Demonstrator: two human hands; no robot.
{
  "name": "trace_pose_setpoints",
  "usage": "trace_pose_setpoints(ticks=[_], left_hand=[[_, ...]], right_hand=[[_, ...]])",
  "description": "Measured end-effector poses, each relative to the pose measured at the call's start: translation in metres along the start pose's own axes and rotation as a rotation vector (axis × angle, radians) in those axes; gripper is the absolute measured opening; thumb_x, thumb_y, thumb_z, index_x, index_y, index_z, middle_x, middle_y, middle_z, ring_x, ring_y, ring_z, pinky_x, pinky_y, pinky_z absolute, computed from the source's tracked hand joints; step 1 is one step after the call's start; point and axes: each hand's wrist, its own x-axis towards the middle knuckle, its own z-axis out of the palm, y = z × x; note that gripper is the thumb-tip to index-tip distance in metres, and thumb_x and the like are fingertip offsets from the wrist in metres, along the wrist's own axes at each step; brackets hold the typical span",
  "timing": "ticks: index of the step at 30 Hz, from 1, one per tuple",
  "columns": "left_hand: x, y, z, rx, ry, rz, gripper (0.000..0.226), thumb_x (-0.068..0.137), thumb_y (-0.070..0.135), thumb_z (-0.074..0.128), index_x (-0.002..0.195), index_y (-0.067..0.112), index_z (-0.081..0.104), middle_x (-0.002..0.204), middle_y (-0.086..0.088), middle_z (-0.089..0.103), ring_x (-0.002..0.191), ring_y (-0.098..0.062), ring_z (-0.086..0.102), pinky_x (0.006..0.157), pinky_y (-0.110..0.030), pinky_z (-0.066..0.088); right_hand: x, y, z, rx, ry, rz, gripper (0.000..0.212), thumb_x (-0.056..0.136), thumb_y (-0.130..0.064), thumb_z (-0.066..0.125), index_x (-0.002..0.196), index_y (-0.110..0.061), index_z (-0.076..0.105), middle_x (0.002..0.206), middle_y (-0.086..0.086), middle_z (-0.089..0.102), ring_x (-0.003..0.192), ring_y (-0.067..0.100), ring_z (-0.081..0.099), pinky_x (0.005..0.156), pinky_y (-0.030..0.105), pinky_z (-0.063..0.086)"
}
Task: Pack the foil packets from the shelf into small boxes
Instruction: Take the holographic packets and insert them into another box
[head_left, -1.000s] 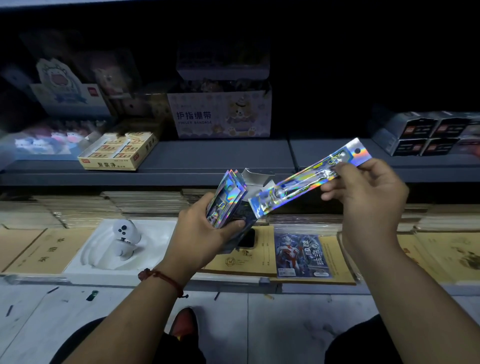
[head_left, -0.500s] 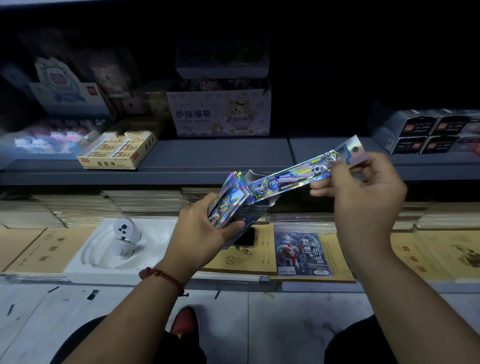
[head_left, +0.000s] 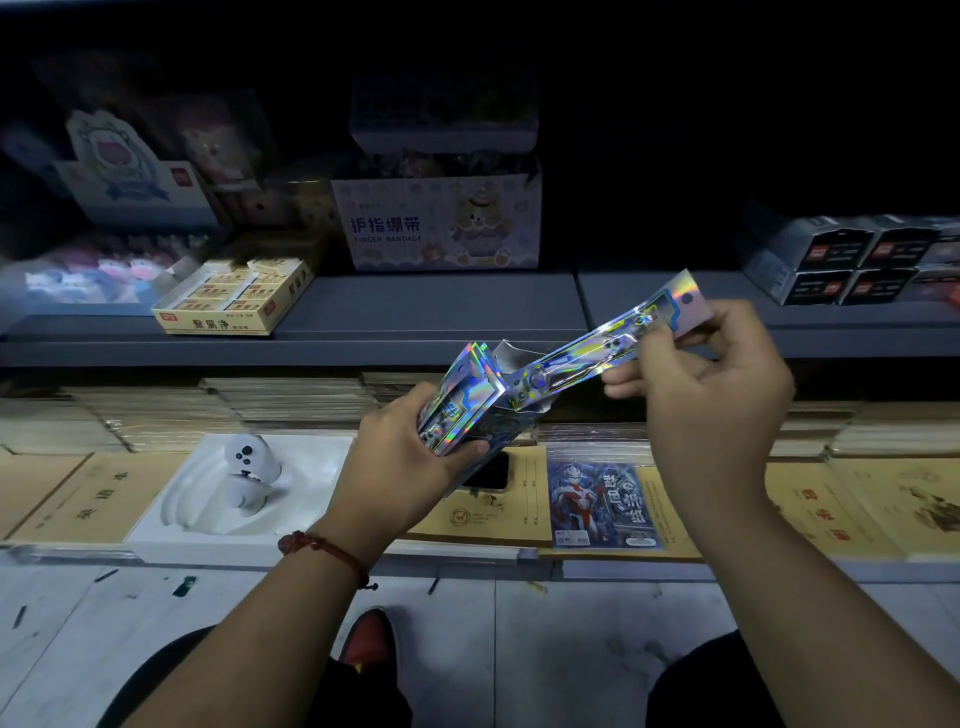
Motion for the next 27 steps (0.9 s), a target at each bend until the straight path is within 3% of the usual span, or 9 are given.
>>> trace_pose_setpoints(ticks=[4,7,13,15,20,23,25,27], left_hand=[[0.000,-0.001,0.001,0.003,-0.011,0.013,0.048,0.064,0.059,0.079,0.102,0.038,0.059,0.086,0.018,0.071,0.082,-0.010,0.067,0.075,-0.039,0.057],[0.000,-0.001,0.001,-0.001,-0.017,0.017,0.045,0.066,0.053,0.084,0.101,0.038,0.060,0.087,0.020,0.070,0.082,-0.005,0.066,0.075,-0.035,0.057],[-0.001,-0.002,0.000,0.020,-0.034,0.053,0.041,0.070,0.048,0.088,0.096,0.042,0.058,0.085,0.021,0.068,0.080,-0.001,0.064,0.066,-0.025,0.049],[-0.002,-0.001,0.001,0.021,-0.048,0.074,0.043,0.070,0.048,0.088,0.103,0.041,0.060,0.088,0.021,0.069,0.082,-0.001,0.065,0.069,-0.026,0.052],[-0.003,0.000,0.002,0.014,-0.084,0.120,0.049,0.072,0.048,0.087,0.113,0.043,0.060,0.095,0.022,0.070,0.087,-0.001,0.067,0.074,-0.030,0.056],[-0.005,0.001,0.001,-0.003,-0.094,0.163,0.046,0.073,0.049,0.087,0.110,0.039,0.062,0.093,0.022,0.069,0.086,-0.001,0.066,0.072,-0.029,0.055],[-0.007,0.004,0.000,0.001,-0.102,0.210,0.041,0.073,0.051,0.086,0.105,0.039,0.062,0.091,0.025,0.067,0.084,0.001,0.064,0.068,-0.020,0.050],[-0.007,0.006,0.000,0.022,-0.108,0.235,0.040,0.074,0.053,0.084,0.105,0.040,0.062,0.091,0.025,0.066,0.083,0.001,0.063,0.068,-0.022,0.051]], right_hand=[[-0.006,0.007,0.007,-0.125,-0.247,0.069,0.018,0.093,-0.008,0.070,0.096,-0.019,0.056,0.064,0.006,0.066,0.051,0.022,0.070,0.052,0.049,0.060],[-0.009,0.012,0.010,-0.240,-0.381,0.101,0.025,0.091,-0.017,0.074,0.107,-0.019,0.055,0.069,0.004,0.065,0.054,0.025,0.067,0.057,0.050,0.059],[-0.009,0.016,0.012,-0.315,-0.445,0.217,0.025,0.088,-0.030,0.078,0.098,-0.025,0.055,0.071,0.003,0.065,0.060,0.023,0.067,0.058,0.044,0.059],[-0.010,0.016,0.013,-0.343,-0.477,0.297,0.033,0.085,-0.039,0.080,0.096,-0.026,0.053,0.071,0.004,0.063,0.063,0.026,0.066,0.057,0.044,0.058],[-0.010,0.013,0.014,-0.376,-0.525,0.489,0.053,0.076,-0.055,0.083,0.100,-0.018,0.053,0.070,0.001,0.052,0.049,0.022,0.057,0.044,0.043,0.052],[-0.008,0.015,0.011,-0.403,-0.565,0.582,0.055,0.074,-0.053,0.084,0.101,-0.017,0.053,0.078,0.000,0.054,0.044,0.017,0.055,0.047,0.037,0.052],[-0.007,0.020,0.009,-0.457,-0.599,0.606,0.047,0.078,-0.043,0.083,0.101,-0.013,0.055,0.077,0.002,0.054,0.045,0.017,0.054,0.051,0.037,0.051],[-0.006,0.025,0.007,-0.479,-0.609,0.612,0.040,0.082,-0.031,0.080,0.101,-0.004,0.057,0.073,0.007,0.056,0.050,0.022,0.058,0.051,0.037,0.050]])
